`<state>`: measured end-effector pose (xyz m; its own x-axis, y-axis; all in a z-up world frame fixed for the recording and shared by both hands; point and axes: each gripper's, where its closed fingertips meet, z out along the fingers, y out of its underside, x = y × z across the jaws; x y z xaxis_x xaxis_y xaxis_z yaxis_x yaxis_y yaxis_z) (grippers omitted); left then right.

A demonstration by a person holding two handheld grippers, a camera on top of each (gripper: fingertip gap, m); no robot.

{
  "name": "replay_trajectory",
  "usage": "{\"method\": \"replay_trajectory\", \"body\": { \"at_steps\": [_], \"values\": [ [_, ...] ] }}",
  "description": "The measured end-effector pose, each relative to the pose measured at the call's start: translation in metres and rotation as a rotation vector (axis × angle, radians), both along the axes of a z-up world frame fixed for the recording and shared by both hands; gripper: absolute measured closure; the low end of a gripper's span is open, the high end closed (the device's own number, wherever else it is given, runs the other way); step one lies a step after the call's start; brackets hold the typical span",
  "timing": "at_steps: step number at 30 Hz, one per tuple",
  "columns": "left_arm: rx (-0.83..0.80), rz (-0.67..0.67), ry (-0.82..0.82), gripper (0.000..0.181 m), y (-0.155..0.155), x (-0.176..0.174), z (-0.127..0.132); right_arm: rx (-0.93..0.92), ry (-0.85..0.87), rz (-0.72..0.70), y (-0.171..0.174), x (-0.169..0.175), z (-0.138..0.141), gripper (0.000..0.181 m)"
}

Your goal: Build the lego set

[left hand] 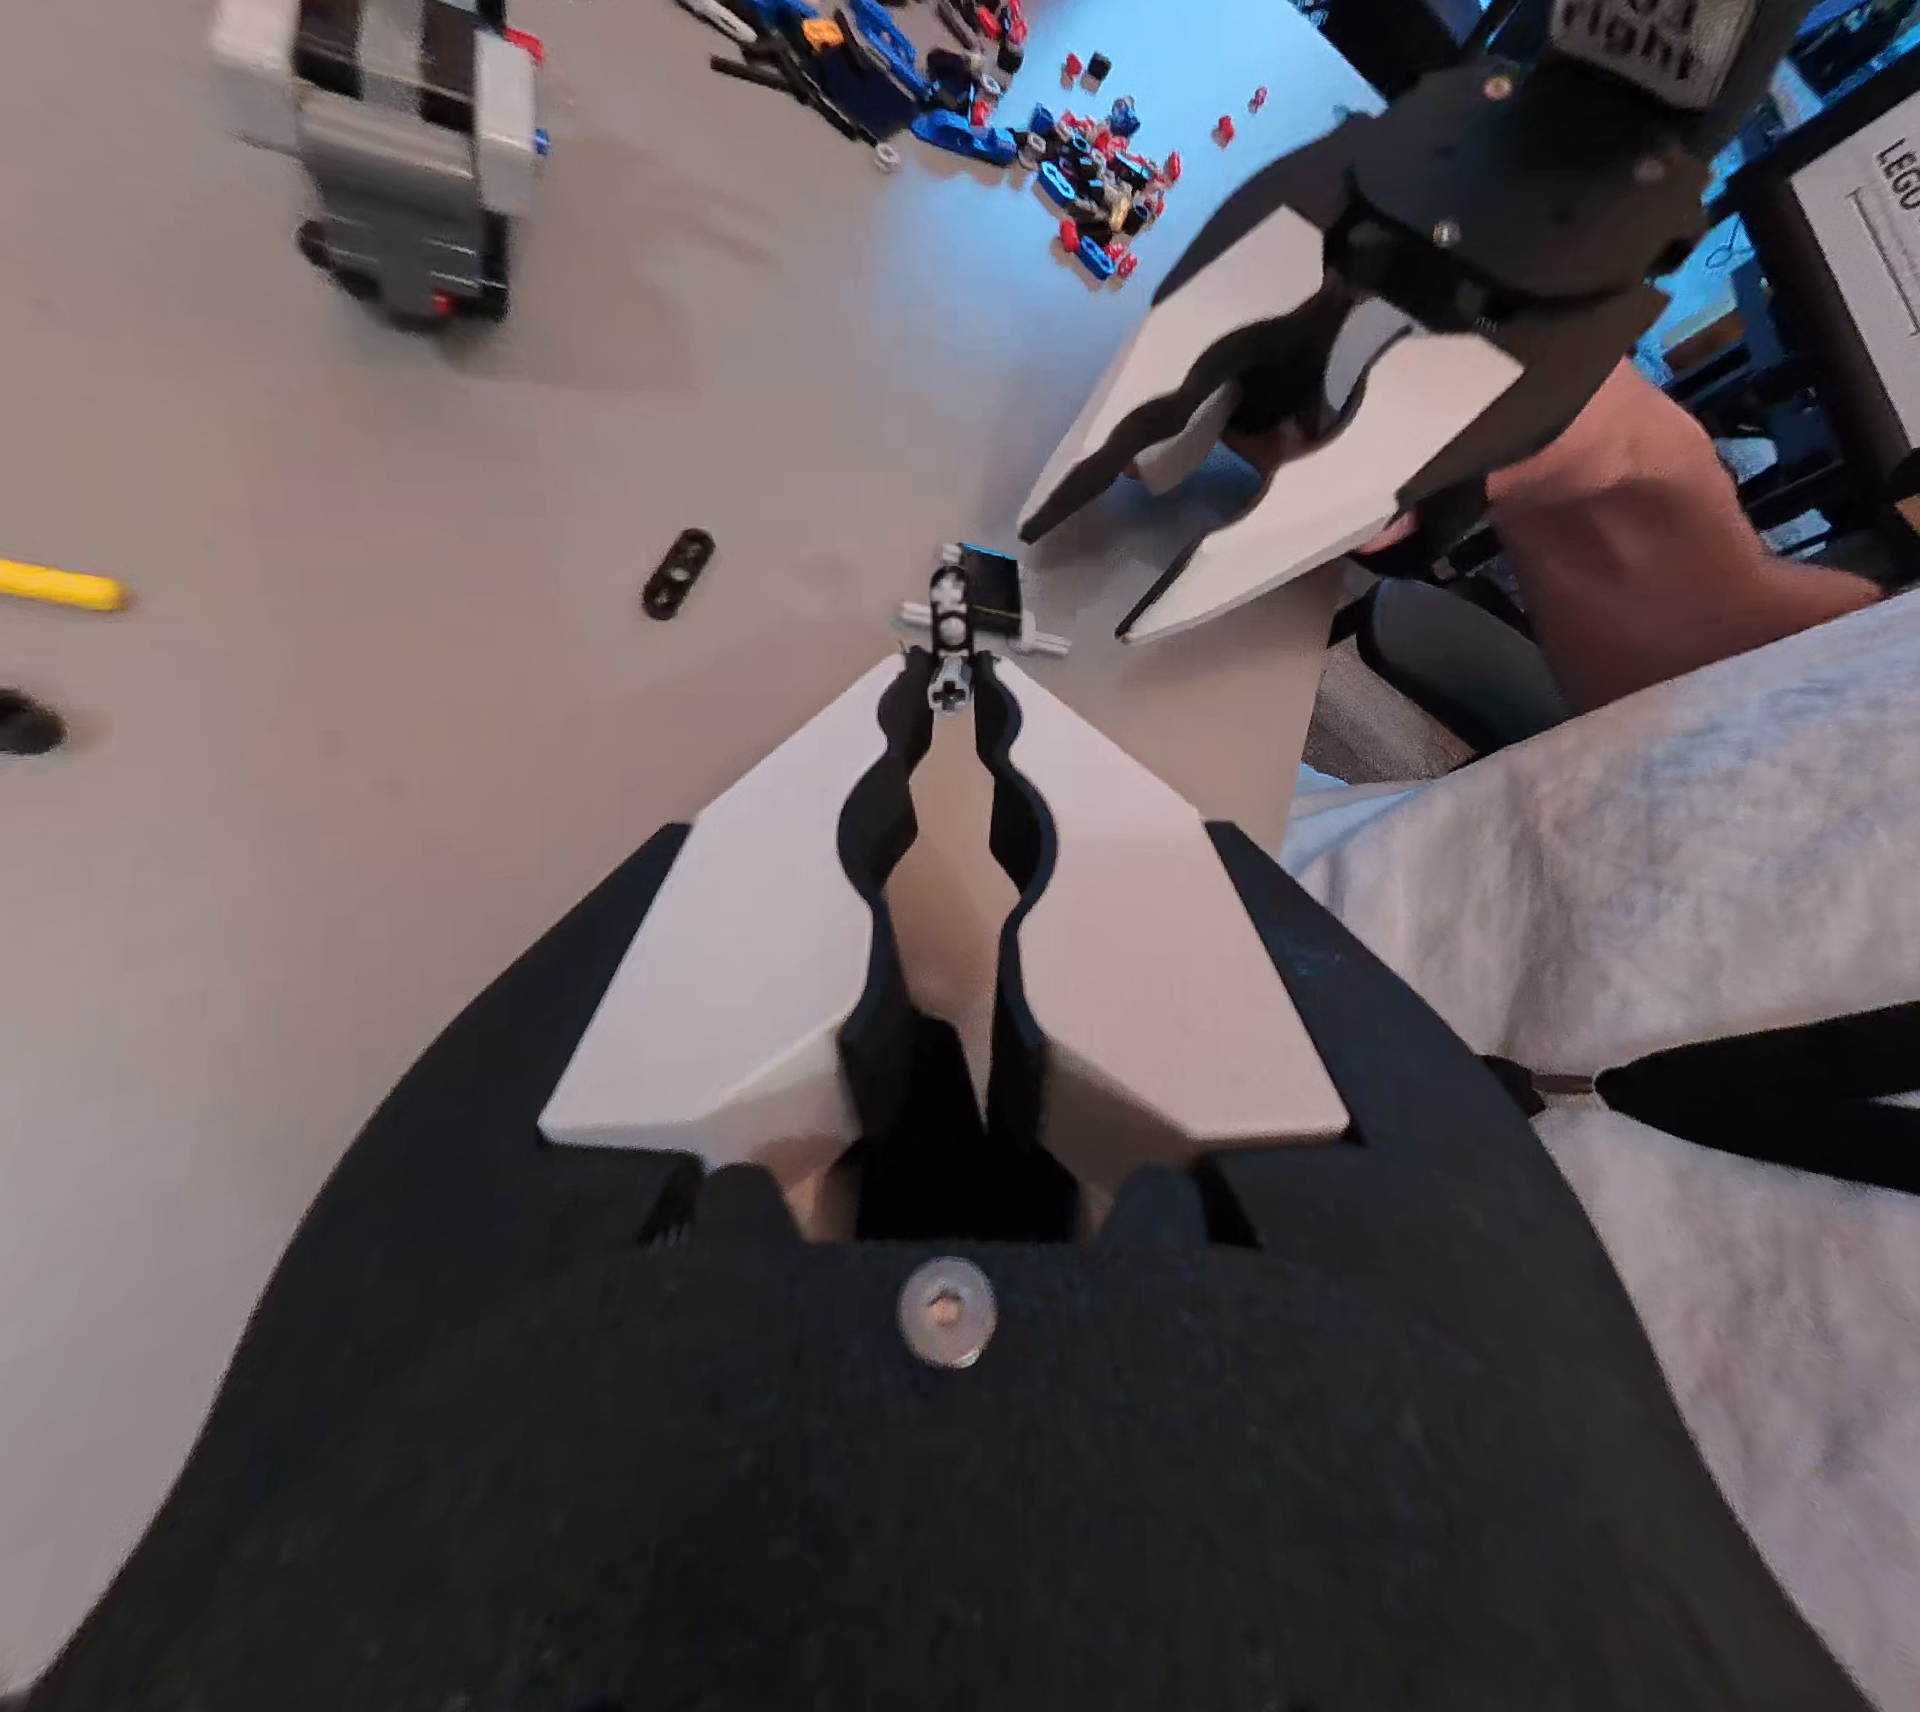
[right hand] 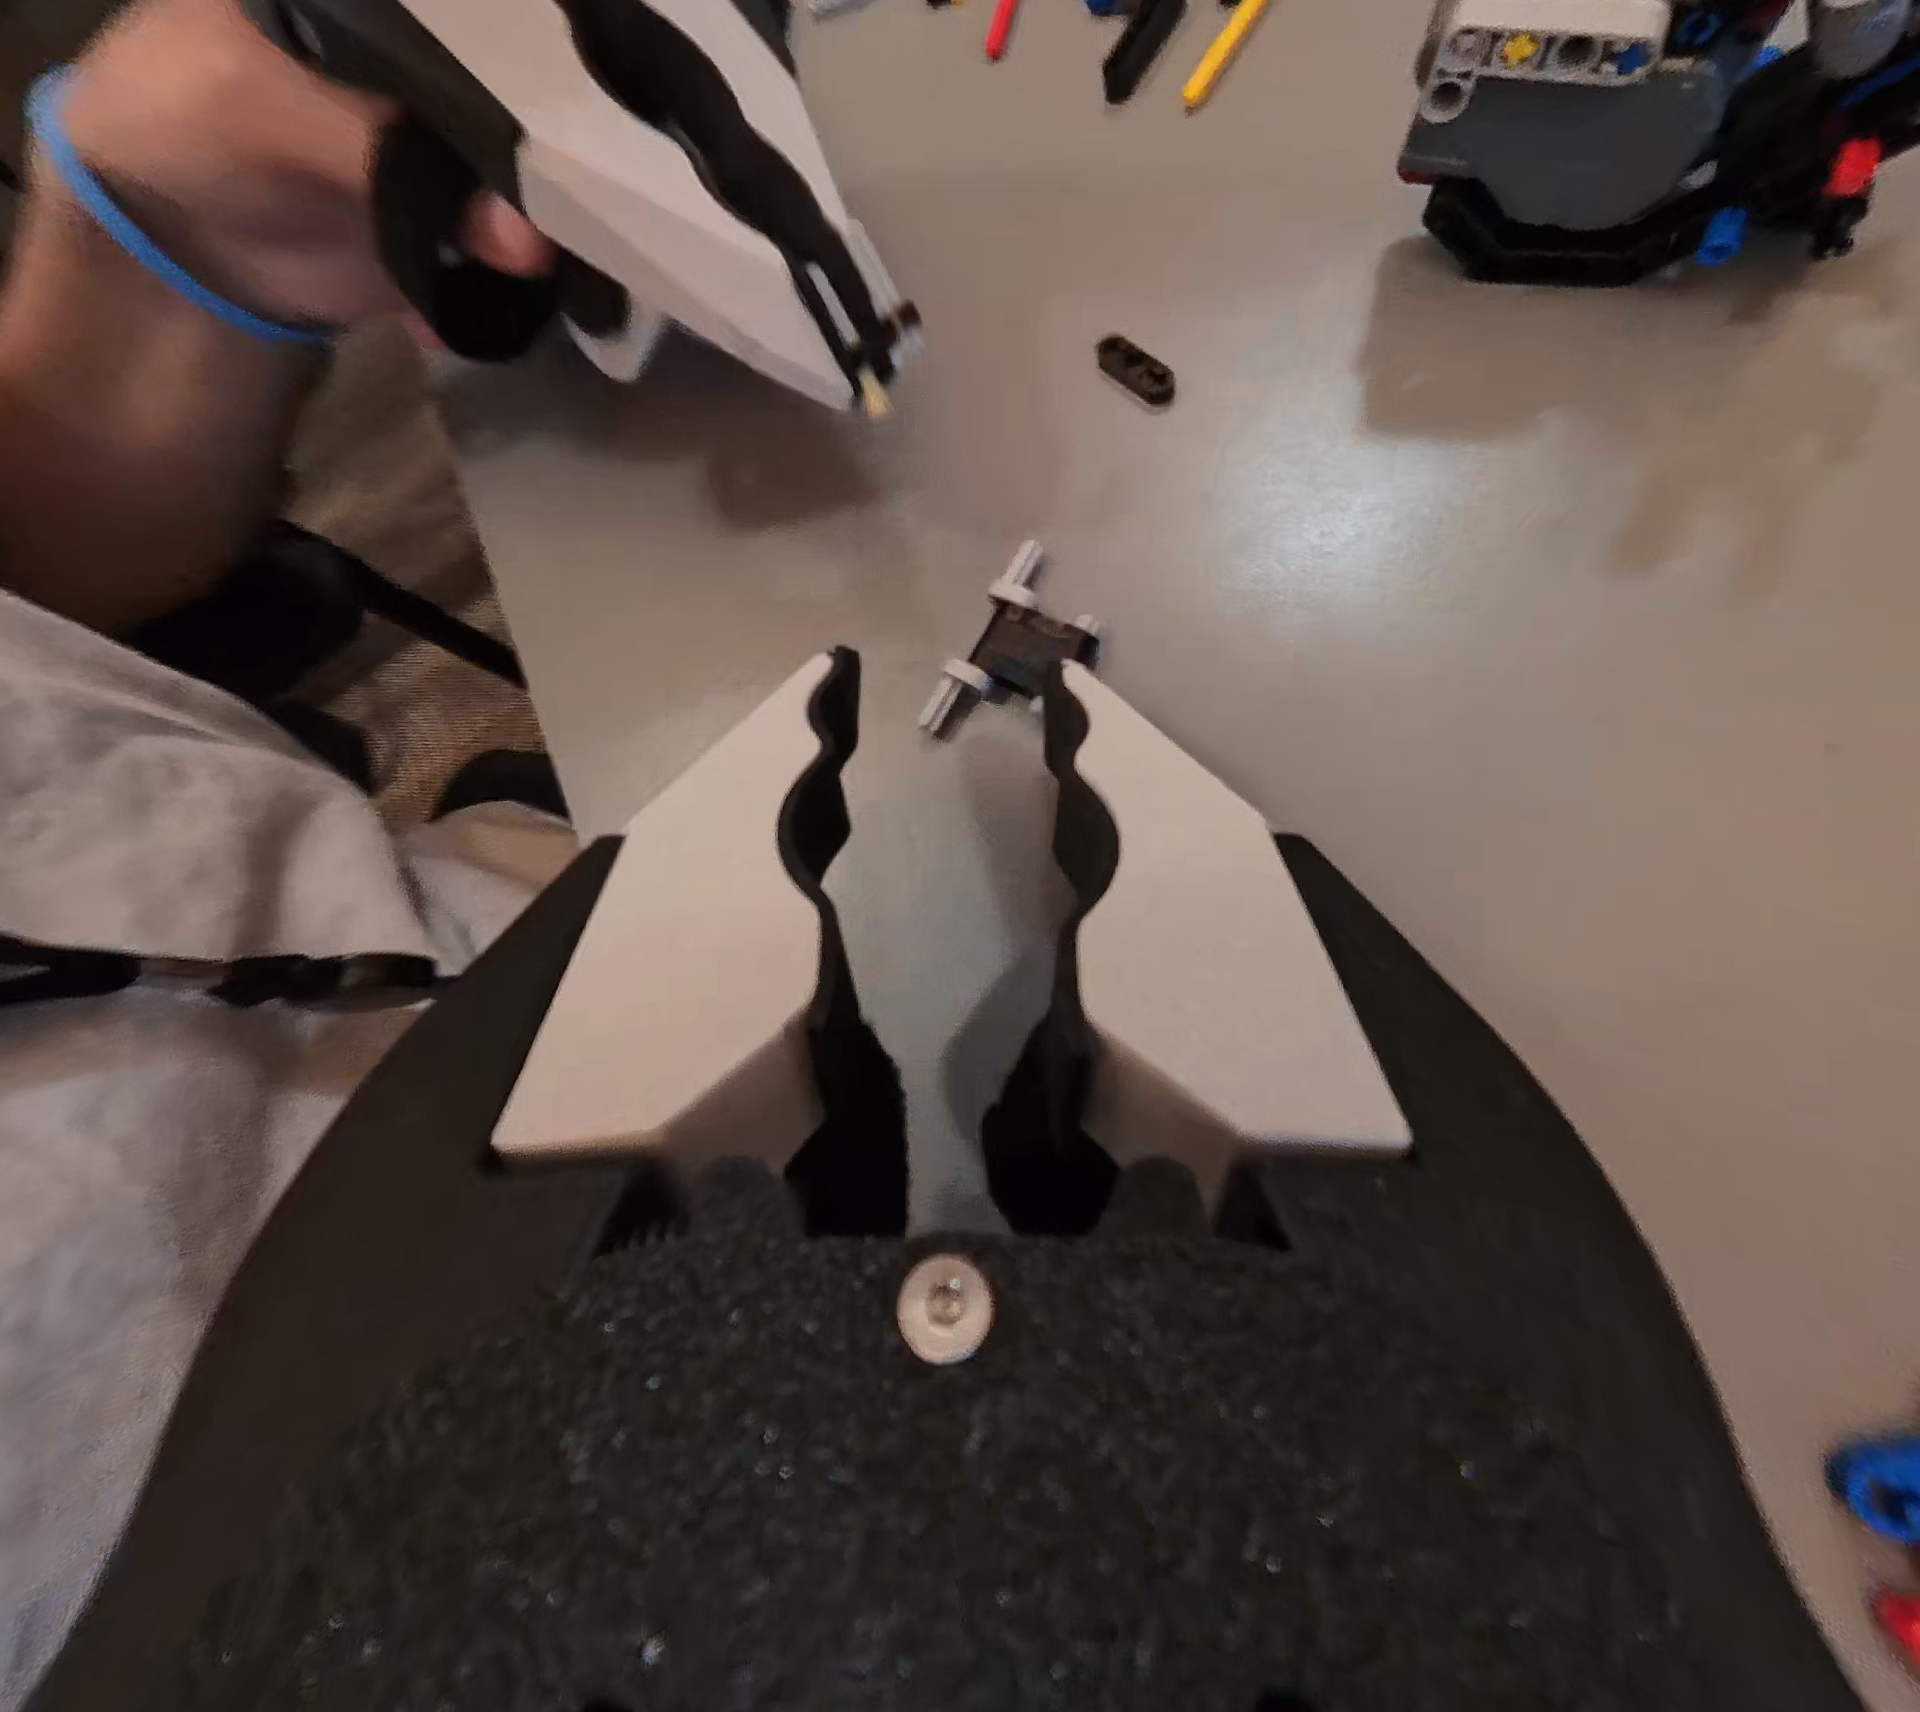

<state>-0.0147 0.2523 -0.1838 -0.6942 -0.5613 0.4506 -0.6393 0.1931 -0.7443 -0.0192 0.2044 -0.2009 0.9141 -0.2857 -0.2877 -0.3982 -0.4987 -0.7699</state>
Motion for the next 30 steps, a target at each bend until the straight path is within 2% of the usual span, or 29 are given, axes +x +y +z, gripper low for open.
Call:
{"method": "replay_trajectory", "body": {
  "at_steps": [3, 6, 8, 9, 12, 15, 18, 21, 23, 25, 30],
  "values": [
    [-0.003, 0.014, -0.019, 0.176, 0.010, 0.002, 0.006, -0.103, -0.032, -0.130, -0.002, 0.005, -0.008, 0.138],
    [0.004, 0.008, -0.032, 0.176, 0.012, 0.005, 0.005, -0.216, -0.155, -0.194, -0.001, 0.008, -0.016, 0.136],
    [-0.009, -0.007, -0.029, 0.176, 0.011, 0.006, 0.005, -0.261, -0.271, -0.218, 0.001, 0.013, -0.018, 0.141],
    [-0.014, -0.014, -0.027, 0.176, 0.010, 0.006, 0.004, -0.271, -0.316, -0.226, 0.001, 0.016, -0.018, 0.149],
    [-0.019, -0.021, -0.026, 0.176, 0.011, 0.006, 0.002, -0.334, -0.436, -0.176, 0.001, 0.020, -0.015, 0.154],
    [-0.034, -0.025, -0.026, 0.176, 0.013, 0.003, 0.003, -0.458, -0.740, -0.083, -0.008, 0.036, -0.003, 0.154],
    [-0.038, -0.022, -0.032, 0.176, 0.017, 0.003, 0.003, -0.639, -1.251, 0.112, -0.011, 0.055, 0.020, 0.154],
    [-0.038, -0.016, -0.039, 0.176, 0.018, 0.003, 0.004, -0.830, -1.695, 0.454, -0.009, 0.067, 0.020, 0.154],
    [-0.030, -0.015, -0.052, 0.176, 0.017, 0.002, 0.007, -0.949, -1.778, 0.660, -0.017, 0.081, 0.006, 0.154],
    [-0.007, -0.013, -0.075, 0.176, 0.016, -0.001, 0.008, -1.008, -1.932, 0.828, -0.020, 0.093, 0.007, 0.154],
    [0.050, 0.001, -0.114, 0.176, 0.015, -0.007, 0.007, -1.174, -1.987, 1.109, -0.028, 0.107, 0.004, 0.154]
  ]
}}
